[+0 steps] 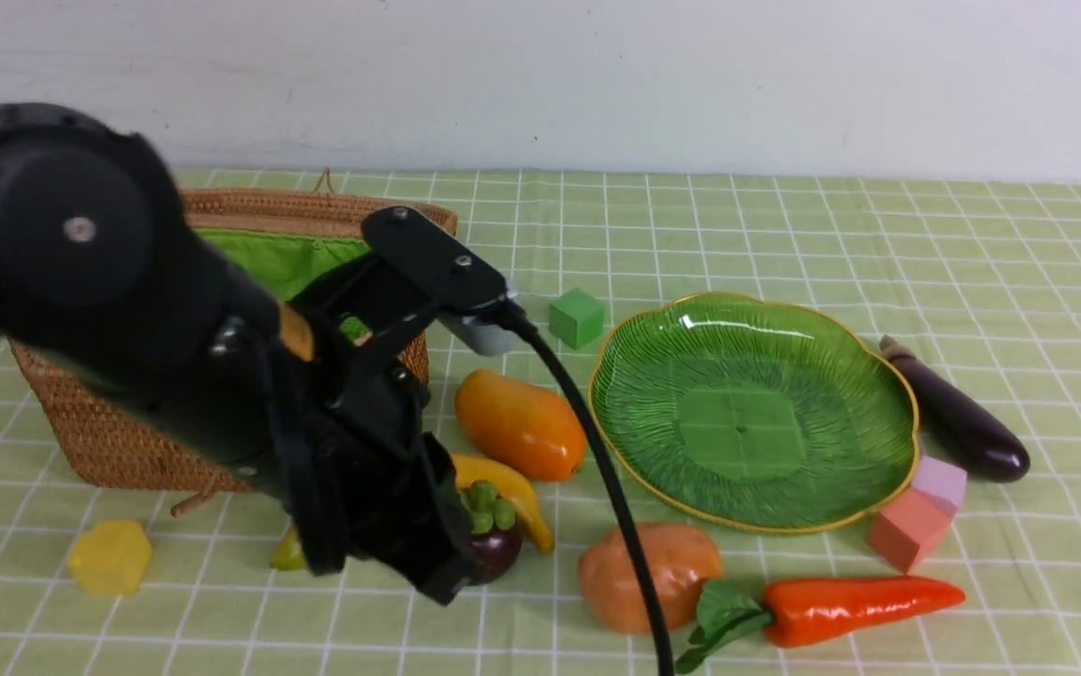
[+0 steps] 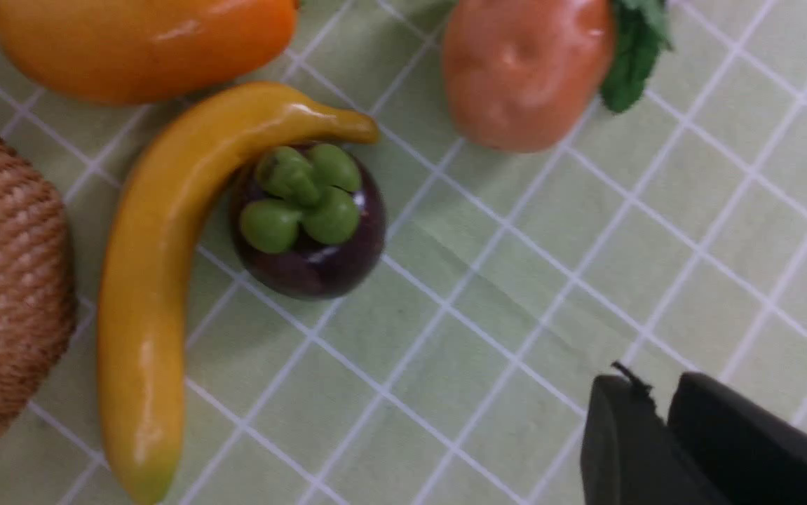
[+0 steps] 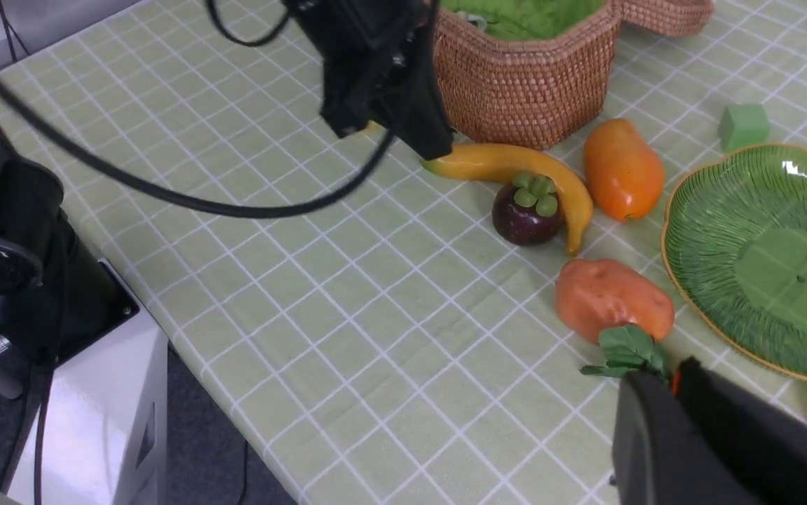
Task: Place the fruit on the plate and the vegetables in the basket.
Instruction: Grab a mangosteen with your left arm and put it on the plate on the right
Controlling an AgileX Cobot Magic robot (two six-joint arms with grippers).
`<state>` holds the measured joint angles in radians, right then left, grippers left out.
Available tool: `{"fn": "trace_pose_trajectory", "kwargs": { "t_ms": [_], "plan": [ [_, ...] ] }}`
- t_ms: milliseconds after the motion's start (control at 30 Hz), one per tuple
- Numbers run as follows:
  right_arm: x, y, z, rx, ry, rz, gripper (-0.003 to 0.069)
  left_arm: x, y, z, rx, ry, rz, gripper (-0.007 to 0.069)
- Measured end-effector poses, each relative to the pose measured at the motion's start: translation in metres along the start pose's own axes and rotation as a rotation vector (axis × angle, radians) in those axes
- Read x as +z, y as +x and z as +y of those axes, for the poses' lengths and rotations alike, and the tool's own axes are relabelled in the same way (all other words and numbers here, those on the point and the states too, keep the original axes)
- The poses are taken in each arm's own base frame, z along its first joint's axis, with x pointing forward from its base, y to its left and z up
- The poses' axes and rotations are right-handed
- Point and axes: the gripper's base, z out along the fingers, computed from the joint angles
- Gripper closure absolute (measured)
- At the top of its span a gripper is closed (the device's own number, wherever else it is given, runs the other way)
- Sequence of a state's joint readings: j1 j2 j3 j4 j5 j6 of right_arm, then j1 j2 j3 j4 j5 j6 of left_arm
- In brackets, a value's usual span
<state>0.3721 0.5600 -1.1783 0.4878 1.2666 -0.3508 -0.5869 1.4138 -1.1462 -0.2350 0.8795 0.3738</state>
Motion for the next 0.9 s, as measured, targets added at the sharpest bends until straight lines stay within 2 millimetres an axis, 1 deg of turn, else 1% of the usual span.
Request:
{"fn": "trace_pose_trajectory", "kwargs": {
  "t_ms": [33,133,167,200,233,333,433,567,867,900],
  "plan": [
    [0.0,0.0,0.0,-0.003,0.0,0.0,0.0594,0.009,-0.002,0.003,0.006,-0.009,0.019,0.0469],
    [0.0,0.0,0.0,-0.015,0.002,0.001,0.0589,0.038,-0.01,0.014,0.019,-0.043,0.047,0.0312],
    [0.0,0.0,0.0,-0.018,0.003,0.001,0.0589,0.042,-0.012,0.016,0.021,-0.05,0.042,0.03],
    [0.0,0.0,0.0,-0.023,0.003,0.001,0.0586,0.057,-0.013,0.021,0.03,-0.07,0.054,0.0215],
    [0.0,0.0,0.0,-0.025,0.003,0.001,0.0585,0.068,-0.012,0.025,0.031,-0.083,0.067,0.016],
    [0.0,0.0,0.0,-0.029,0.003,0.001,0.0582,0.091,-0.01,0.033,0.042,-0.125,0.095,0.0062],
    [0.0,0.0,0.0,-0.033,0.005,0.002,0.0582,0.105,-0.009,0.039,0.056,-0.157,0.112,0.0031],
    [0.0,0.0,-0.001,-0.034,0.006,0.002,0.058,0.119,-0.008,0.043,0.049,-0.182,0.11,0.0035],
    [0.0,0.0,-0.001,-0.035,0.006,0.002,0.0573,0.131,-0.007,0.045,0.033,-0.176,0.105,0.0042],
    [0.0,0.0,-0.001,-0.035,0.006,0.002,0.0572,0.138,-0.005,0.045,0.031,-0.172,0.121,0.0042]
  ]
}}
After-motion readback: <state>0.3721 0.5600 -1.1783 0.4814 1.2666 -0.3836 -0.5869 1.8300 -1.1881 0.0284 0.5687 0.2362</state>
